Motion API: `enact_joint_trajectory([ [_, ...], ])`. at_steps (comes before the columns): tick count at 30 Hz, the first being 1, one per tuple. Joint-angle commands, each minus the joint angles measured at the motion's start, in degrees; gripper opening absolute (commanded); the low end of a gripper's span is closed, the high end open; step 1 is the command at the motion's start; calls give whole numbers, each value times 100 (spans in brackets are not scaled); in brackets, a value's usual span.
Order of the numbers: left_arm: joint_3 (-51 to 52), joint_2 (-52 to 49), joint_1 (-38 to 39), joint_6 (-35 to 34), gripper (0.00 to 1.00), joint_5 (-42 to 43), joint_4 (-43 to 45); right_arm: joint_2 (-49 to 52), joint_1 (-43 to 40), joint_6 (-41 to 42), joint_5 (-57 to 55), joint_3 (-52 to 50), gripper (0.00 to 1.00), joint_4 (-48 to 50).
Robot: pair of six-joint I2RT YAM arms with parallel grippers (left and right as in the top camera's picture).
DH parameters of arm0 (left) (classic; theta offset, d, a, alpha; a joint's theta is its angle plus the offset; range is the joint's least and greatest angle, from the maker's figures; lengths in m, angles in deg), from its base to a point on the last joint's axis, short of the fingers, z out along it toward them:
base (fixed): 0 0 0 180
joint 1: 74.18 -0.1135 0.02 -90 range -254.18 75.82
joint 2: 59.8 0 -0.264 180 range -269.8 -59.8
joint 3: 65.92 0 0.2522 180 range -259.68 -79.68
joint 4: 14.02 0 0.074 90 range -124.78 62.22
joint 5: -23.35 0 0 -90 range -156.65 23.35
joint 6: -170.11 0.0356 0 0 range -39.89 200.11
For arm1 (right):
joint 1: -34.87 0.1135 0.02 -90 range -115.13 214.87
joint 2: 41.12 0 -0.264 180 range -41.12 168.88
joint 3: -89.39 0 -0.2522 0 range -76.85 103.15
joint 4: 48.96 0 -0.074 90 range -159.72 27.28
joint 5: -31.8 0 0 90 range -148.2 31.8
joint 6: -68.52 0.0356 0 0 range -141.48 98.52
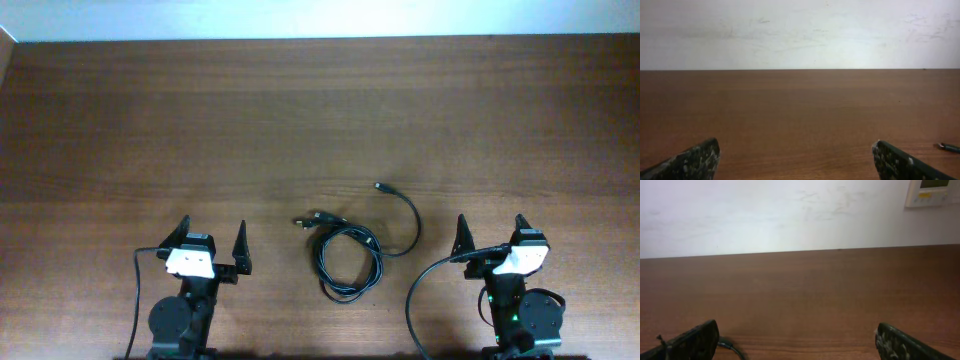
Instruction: Untangle cables
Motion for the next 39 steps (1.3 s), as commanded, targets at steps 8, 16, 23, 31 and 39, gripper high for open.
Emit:
enact_joint_trajectory([
  [8, 7, 48, 2, 85, 99, 46, -42, -63, -46, 15, -33, -28, 99, -46],
  [16, 7, -267, 2, -59, 99, 48, -50, -63, -46, 15, -33, -28, 99, -46],
  [23, -195, -723, 2, -66, 99, 201, -42, -63, -46, 15, -33, -28, 99, -46],
  [31, -597, -1311, 2, -55, 99, 455, -280, -63, -46, 15, -33, -28, 99, -46],
  [39, -1893, -2273, 2, 542, 99, 1095, -1563, -63, -46, 15, -33, -28, 99, -46],
])
